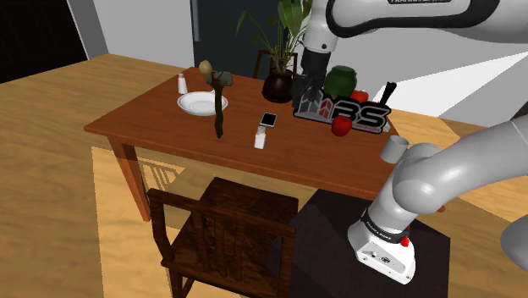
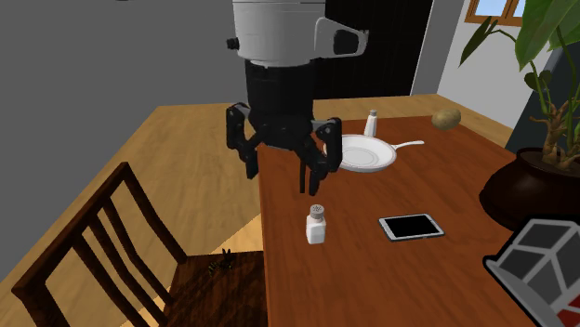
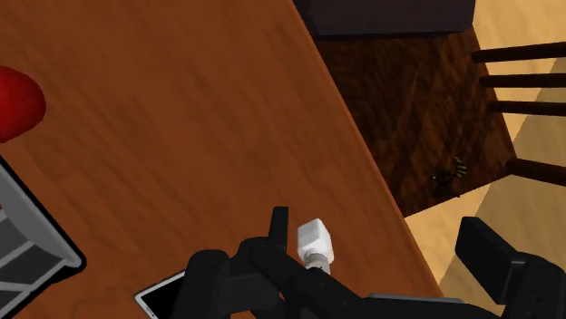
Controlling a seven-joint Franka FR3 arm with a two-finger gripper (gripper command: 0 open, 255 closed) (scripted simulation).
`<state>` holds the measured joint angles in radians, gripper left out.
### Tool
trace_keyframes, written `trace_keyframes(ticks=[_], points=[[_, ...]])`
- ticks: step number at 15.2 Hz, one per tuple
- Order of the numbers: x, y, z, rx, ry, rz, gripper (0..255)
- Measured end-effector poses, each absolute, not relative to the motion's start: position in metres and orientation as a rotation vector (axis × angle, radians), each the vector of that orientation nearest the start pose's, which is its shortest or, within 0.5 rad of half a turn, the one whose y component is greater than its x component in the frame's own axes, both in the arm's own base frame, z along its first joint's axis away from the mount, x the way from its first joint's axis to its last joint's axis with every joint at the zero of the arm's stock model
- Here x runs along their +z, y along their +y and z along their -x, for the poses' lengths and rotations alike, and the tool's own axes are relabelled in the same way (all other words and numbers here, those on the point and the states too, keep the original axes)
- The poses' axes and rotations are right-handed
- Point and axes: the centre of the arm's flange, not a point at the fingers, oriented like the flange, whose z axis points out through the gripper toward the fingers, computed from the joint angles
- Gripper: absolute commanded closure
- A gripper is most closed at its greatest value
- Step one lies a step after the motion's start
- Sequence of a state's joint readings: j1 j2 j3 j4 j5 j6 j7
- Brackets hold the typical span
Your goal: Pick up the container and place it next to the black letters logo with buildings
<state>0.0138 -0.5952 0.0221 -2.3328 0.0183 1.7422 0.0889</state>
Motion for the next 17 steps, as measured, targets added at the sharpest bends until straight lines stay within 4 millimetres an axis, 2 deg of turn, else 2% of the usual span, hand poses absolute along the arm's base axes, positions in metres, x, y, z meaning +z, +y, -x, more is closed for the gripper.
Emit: trace_keyframes(ticks=[14,17], points=[[0.426,0.001,-0.508,-0.018,0.042,3.131,0],[0.405,-0.001,-0.522,-0.019,0.036,3.13,0]])
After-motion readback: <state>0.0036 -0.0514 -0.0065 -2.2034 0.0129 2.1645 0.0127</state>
